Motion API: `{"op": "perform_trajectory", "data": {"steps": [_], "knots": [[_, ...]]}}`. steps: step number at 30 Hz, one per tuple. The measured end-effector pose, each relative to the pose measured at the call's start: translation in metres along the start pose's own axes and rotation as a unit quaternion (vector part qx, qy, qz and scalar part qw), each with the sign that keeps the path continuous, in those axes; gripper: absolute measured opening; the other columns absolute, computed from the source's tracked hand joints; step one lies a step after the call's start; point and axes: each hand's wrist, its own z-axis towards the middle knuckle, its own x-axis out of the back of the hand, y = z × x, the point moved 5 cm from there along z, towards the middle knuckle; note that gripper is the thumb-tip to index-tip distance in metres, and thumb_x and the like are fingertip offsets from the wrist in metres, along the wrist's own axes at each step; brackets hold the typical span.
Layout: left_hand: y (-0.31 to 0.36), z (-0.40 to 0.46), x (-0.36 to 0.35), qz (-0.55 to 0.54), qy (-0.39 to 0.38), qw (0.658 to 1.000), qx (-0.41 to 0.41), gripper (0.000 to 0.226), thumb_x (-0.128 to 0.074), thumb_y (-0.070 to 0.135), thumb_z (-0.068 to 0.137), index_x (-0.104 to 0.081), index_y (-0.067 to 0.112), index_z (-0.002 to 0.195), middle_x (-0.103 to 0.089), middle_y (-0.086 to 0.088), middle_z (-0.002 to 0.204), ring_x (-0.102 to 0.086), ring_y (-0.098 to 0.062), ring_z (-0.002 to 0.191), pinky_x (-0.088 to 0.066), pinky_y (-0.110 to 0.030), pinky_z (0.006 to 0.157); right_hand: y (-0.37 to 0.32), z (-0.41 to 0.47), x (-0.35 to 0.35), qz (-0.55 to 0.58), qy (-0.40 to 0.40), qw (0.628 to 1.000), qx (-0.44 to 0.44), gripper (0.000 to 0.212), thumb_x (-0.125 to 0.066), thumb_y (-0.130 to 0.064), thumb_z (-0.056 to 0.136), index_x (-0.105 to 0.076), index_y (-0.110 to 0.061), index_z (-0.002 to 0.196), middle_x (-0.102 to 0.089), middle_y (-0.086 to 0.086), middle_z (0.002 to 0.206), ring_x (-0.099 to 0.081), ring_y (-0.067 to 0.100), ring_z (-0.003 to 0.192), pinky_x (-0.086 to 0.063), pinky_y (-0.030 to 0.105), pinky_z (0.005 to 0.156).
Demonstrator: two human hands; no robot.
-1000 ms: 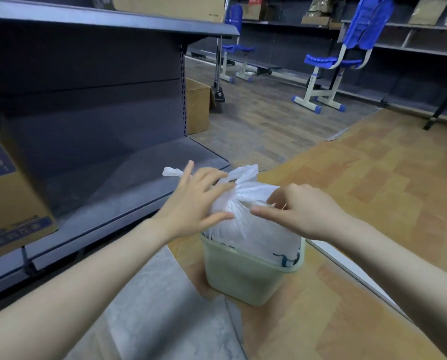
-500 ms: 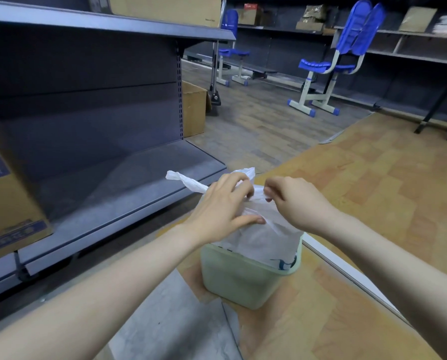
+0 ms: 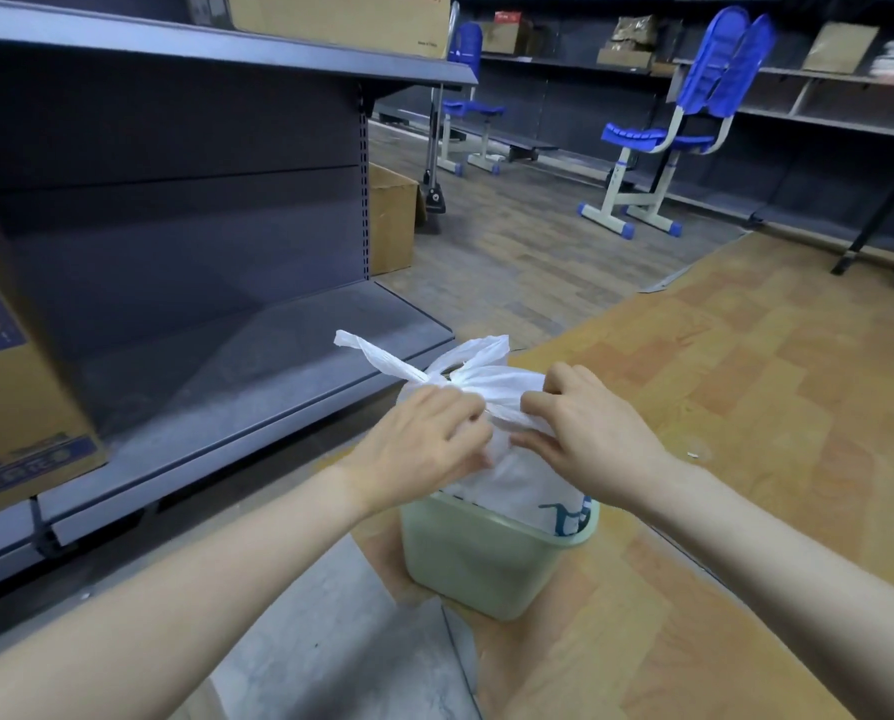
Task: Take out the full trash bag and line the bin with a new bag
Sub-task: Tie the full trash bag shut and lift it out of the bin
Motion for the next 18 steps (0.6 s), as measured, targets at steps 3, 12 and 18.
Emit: {"op": "perform_trajectory", "data": {"steps": [3, 12, 18], "knots": [[0.018, -0.026, -0.006, -0.004, -0.038, 0.995, -0.094, 0.021, -0.049, 0.023, 0.094, -0.050, 0.012, 0.077, -0.057, -0.003, 0.071, -0.047, -0.021, 0.061, -0.033, -0.028, 0.055, 0.001, -0.003, -0.005, 0.028, 0.029, 0.999, -0.030, 0.029, -0.039, -0.038, 0.098, -0.052, -0.012, 0.103, -0.041, 0.002, 0.106, -0.044, 0.024, 0.098, -0.035, 0.030, 0.067], [0.031, -0.050, -0.037, 0.013, -0.128, 0.991, -0.017, 0.026, -0.047, 0.003, 0.077, -0.067, 0.013, 0.065, -0.059, 0.001, 0.062, -0.057, -0.015, 0.055, -0.044, -0.023, 0.045, 0.004, 0.006, -0.022, 0.111, 0.019, 0.992, -0.060, 0.041, -0.034, -0.030, 0.101, -0.030, -0.020, 0.061, -0.040, -0.004, 0.057, -0.041, 0.019, 0.060, -0.028, 0.028, 0.053], [0.034, -0.045, -0.042, -0.008, -0.129, 0.991, -0.030, 0.026, -0.049, 0.002, 0.075, -0.062, 0.014, 0.057, -0.056, 0.002, 0.057, -0.054, -0.014, 0.054, -0.039, -0.024, 0.036, -0.006, 0.020, -0.012, 0.089, 0.128, 0.988, 0.020, 0.034, -0.042, -0.019, 0.093, -0.029, -0.015, 0.061, -0.024, -0.006, 0.056, -0.031, 0.020, 0.055, -0.018, 0.033, 0.046]]}}
